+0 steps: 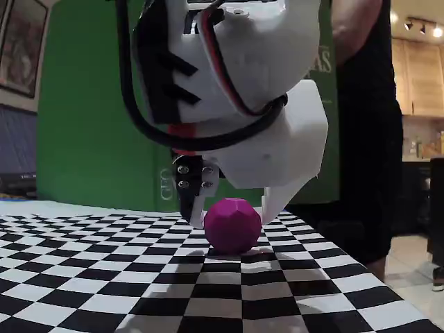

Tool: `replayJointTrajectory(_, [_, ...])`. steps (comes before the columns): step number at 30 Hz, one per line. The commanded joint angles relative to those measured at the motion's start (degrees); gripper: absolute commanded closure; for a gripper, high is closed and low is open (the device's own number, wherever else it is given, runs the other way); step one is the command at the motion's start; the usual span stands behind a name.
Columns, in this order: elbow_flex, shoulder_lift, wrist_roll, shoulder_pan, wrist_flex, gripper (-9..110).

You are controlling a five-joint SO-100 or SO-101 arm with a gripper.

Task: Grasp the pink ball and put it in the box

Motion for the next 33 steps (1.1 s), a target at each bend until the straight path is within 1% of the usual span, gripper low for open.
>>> replayJointTrajectory(1, [-1.76,0.35,-0.35,0.35,-0.97,101])
replayJointTrajectory(24, [-0.88,9.4,-0.26,0.62,0.44,101])
replayJointTrajectory(33, [3.08,16.52,-0.18,0.97,1.76,101])
